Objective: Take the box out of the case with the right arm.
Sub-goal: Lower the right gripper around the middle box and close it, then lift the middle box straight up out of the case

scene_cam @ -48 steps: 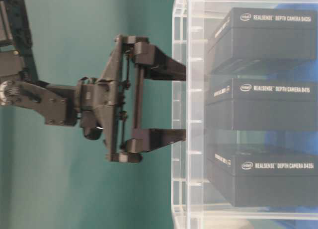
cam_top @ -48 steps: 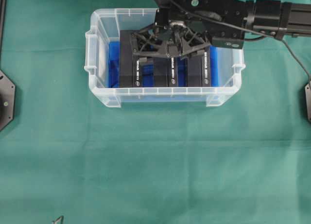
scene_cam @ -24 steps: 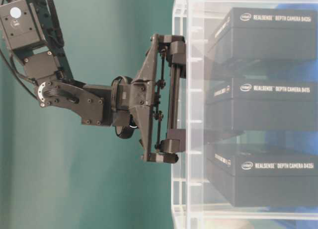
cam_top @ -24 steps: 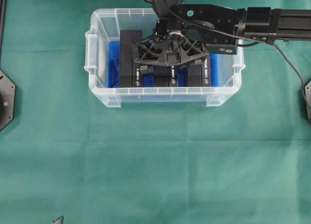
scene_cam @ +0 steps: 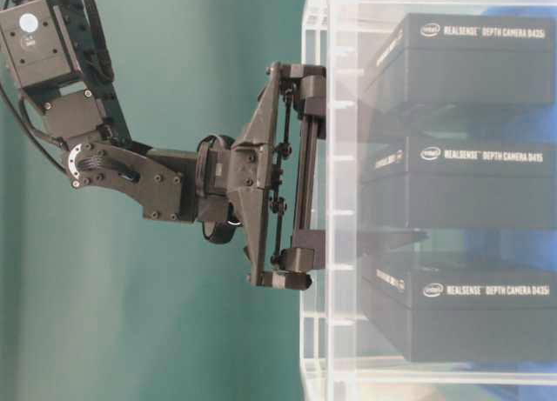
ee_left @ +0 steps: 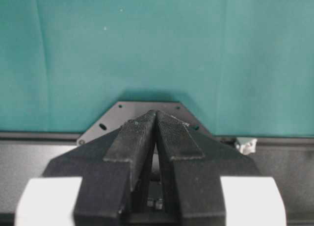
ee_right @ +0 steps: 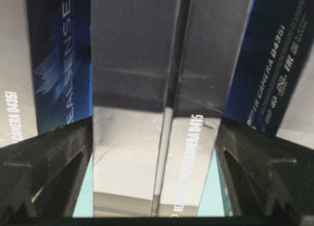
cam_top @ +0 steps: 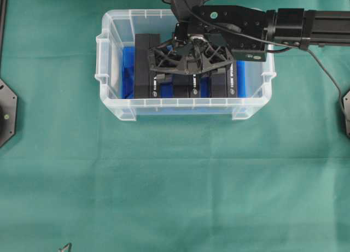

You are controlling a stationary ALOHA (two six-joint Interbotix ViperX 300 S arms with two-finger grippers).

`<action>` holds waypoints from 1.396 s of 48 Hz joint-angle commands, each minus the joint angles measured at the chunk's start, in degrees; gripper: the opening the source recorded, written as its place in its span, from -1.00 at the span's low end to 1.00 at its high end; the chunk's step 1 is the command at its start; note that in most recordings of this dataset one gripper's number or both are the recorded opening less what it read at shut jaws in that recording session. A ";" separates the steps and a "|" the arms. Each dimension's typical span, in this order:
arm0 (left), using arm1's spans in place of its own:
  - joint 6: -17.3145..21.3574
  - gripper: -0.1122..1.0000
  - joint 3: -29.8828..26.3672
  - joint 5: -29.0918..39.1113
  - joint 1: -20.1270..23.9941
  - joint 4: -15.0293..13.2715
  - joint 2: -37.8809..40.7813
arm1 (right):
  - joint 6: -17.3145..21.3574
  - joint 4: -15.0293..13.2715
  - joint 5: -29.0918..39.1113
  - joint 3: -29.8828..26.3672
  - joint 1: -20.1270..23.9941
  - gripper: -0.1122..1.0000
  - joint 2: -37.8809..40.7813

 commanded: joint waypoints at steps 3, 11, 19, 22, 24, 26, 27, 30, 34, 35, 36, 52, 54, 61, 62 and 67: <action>0.00 -0.80 -1.41 -0.26 -0.09 -0.09 0.26 | 0.18 -0.53 -0.35 -0.62 -0.18 0.85 -1.14; 0.00 -0.80 -1.41 -0.26 -0.09 -0.09 0.26 | 0.79 -2.99 -0.09 -0.62 -0.35 0.70 -0.97; 0.00 -0.80 -1.49 -0.26 -0.09 0.00 0.26 | 2.02 -3.34 -0.26 -0.62 -0.35 0.38 -0.79; 0.00 -0.80 -1.41 -0.26 -0.09 -0.09 0.26 | 1.93 -3.34 -0.26 -0.62 -0.35 0.38 -0.70; 0.00 -0.80 -1.41 -0.26 -0.09 -0.09 0.26 | 1.93 -3.34 -0.26 -0.62 -0.35 0.38 -0.79; 0.00 -0.80 -1.41 -0.26 -0.09 0.00 0.26 | 1.93 -3.34 -0.26 -0.62 -0.35 0.38 -0.79; 0.00 -0.80 -1.41 -0.26 -0.18 -0.09 0.26 | 1.93 -3.34 -0.26 -0.62 -0.35 0.38 -0.79; 0.00 -0.80 -1.41 -0.26 -0.09 -0.09 0.26 | 2.02 -3.43 -0.26 -0.62 -0.35 0.38 -0.79; 0.00 -0.80 -1.41 -0.26 -0.09 -0.09 0.26 | 2.02 -3.34 -0.26 -0.62 -0.35 0.38 -0.79; 0.00 -0.80 -1.41 -0.26 -0.09 -0.09 0.26 | 2.02 -3.43 -0.26 -0.62 -0.35 0.38 -0.79; 0.00 -0.80 -1.41 -0.26 -0.09 0.00 0.26 | 1.93 -3.34 -0.26 -0.62 -0.35 0.38 -0.70; 0.09 -0.80 -1.49 -0.26 -0.09 -0.09 0.26 | 1.93 -3.08 2.20 -3.08 -0.26 0.38 -1.93; 0.09 -0.80 -1.49 -0.26 -0.09 -0.09 0.26 | 1.93 -3.08 3.52 -3.87 -0.26 0.38 -2.37; 0.09 -0.80 -1.49 -0.26 -0.09 -0.09 0.18 | 1.93 -3.25 9.23 -7.56 -0.26 0.38 -3.43; 0.09 -0.80 -1.49 -0.26 -0.09 -0.09 0.18 | 1.93 -3.25 10.11 -8.26 -0.26 0.38 -3.60; 0.18 -0.80 -1.49 -0.26 -0.09 -0.09 0.00 | 1.93 -3.69 14.06 -11.60 -0.26 0.38 -4.13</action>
